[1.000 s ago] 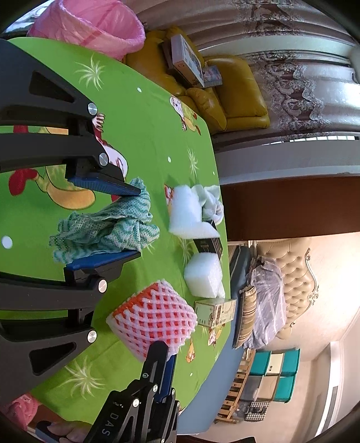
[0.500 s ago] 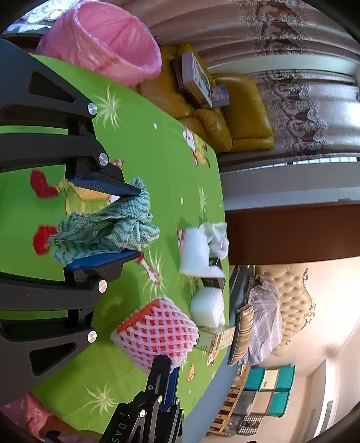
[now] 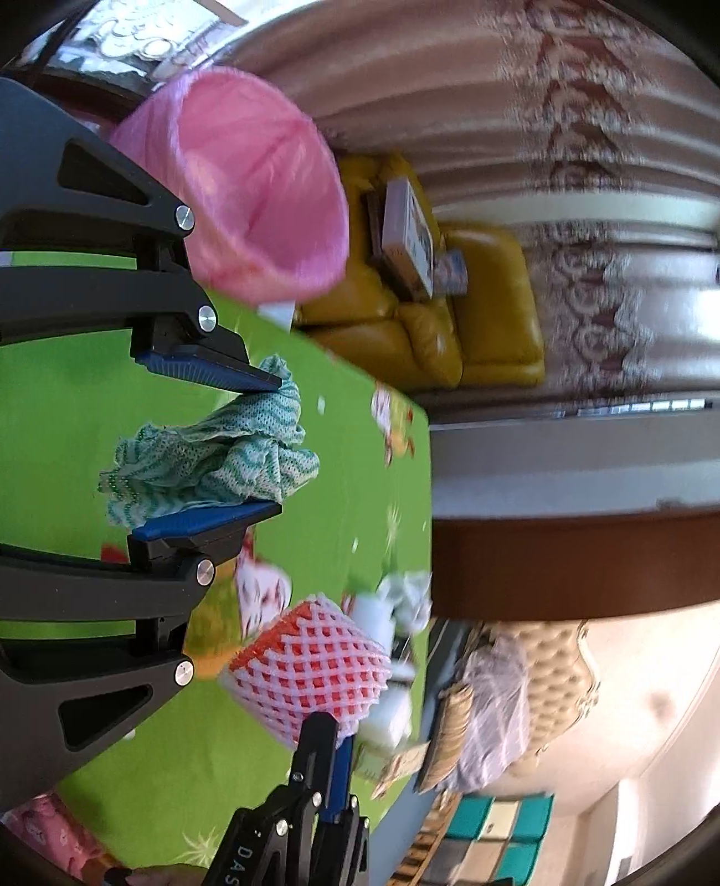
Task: Collect trash
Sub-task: 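Carry the cloth and pink net to the wastebasket and release both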
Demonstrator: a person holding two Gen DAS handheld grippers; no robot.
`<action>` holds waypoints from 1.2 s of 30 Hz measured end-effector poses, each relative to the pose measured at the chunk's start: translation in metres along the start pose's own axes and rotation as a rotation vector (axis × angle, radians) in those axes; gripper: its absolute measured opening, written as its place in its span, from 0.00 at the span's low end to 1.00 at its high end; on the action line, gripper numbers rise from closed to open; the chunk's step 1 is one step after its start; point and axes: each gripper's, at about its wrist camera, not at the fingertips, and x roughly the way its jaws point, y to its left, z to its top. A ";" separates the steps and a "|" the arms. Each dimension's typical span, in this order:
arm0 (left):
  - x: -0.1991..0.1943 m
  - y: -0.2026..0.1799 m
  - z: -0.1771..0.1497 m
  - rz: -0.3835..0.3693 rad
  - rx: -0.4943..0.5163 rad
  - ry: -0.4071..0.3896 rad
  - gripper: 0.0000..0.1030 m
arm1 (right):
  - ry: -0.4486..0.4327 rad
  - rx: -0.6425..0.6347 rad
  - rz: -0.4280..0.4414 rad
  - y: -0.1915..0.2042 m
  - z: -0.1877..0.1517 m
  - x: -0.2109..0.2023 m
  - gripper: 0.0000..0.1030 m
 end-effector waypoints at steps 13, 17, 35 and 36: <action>-0.013 0.128 0.008 0.200 -0.128 -0.009 0.36 | -0.019 -0.081 0.226 0.086 0.076 0.072 0.15; -0.008 0.163 0.013 0.240 -0.149 -0.003 0.36 | -0.026 -0.088 0.271 0.108 0.099 0.094 0.15; 0.034 0.232 0.012 0.296 -0.254 0.033 0.56 | -0.009 -0.077 0.361 0.152 0.131 0.164 0.65; 0.033 0.230 0.011 0.305 -0.256 0.029 0.81 | -0.014 -0.074 0.361 0.150 0.130 0.162 0.65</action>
